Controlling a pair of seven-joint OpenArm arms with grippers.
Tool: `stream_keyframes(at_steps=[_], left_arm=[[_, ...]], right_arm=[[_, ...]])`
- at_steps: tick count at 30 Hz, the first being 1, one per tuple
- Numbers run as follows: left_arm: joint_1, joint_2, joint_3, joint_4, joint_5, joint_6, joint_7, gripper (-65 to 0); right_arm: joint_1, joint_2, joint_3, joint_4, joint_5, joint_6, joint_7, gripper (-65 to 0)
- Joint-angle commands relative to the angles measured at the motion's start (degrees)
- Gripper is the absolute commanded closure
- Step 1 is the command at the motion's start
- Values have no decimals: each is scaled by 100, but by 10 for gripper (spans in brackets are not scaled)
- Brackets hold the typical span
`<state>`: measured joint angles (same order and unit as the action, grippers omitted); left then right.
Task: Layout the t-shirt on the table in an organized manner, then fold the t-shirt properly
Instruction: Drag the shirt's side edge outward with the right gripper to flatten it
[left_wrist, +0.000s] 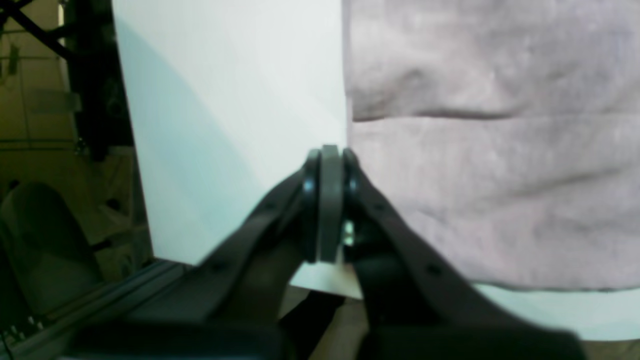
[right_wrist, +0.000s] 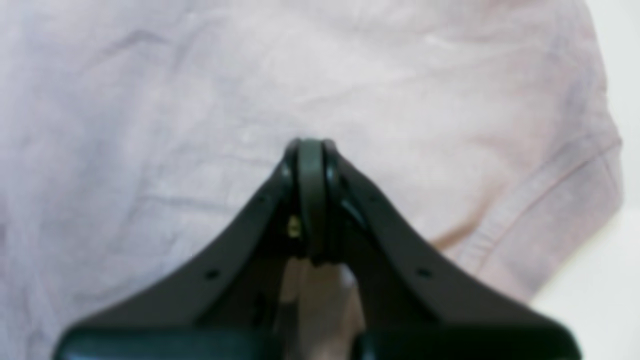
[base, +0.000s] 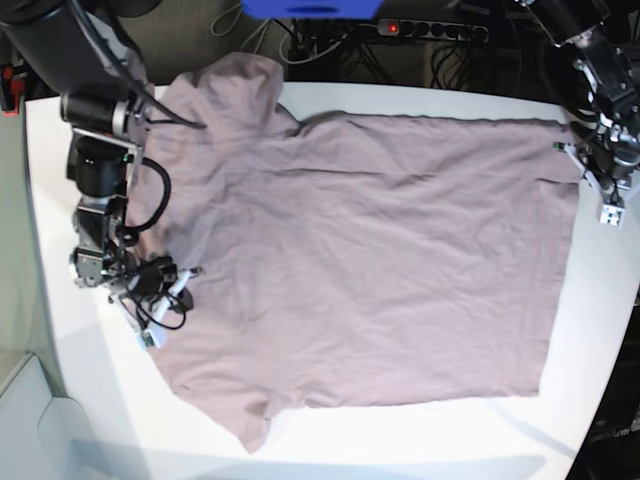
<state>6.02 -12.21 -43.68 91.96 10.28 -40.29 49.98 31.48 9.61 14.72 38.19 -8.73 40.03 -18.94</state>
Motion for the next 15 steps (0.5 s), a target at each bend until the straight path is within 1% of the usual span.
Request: stream_keyframes(at_steps=[1,3,7,11,13,14,15], left_arm=[[-53,-85,-23,74,-13,29,-61,-1],[-53,-85,-23,65,-13,29,-61,-1],[-44,-85,-23,48,-13,29,-61,-1],[-44,-76,-23,48,-13,29,-61,-1],[-44,-14,-23,48,-13,29,-61,-1],[-44,-6,-23,65,-13,29,-61,-1],[-44,-6,-23,74,-13,29,-61,-1]], right_arm=[[249,81,-8,-52,-19,-3,17,0],[399,195,-8,-325,-19,-482,26,0],[504,336,-8,-527,-19,-1133,35,0],[513,459,-8,-536,-19,-1572,35,0],[513,486,-8,-545,-19,-1862,35,0],[513,494,-8,-545,-19,-1959,35,0],[513,494,-8,-545,-19,-1977,35,0]])
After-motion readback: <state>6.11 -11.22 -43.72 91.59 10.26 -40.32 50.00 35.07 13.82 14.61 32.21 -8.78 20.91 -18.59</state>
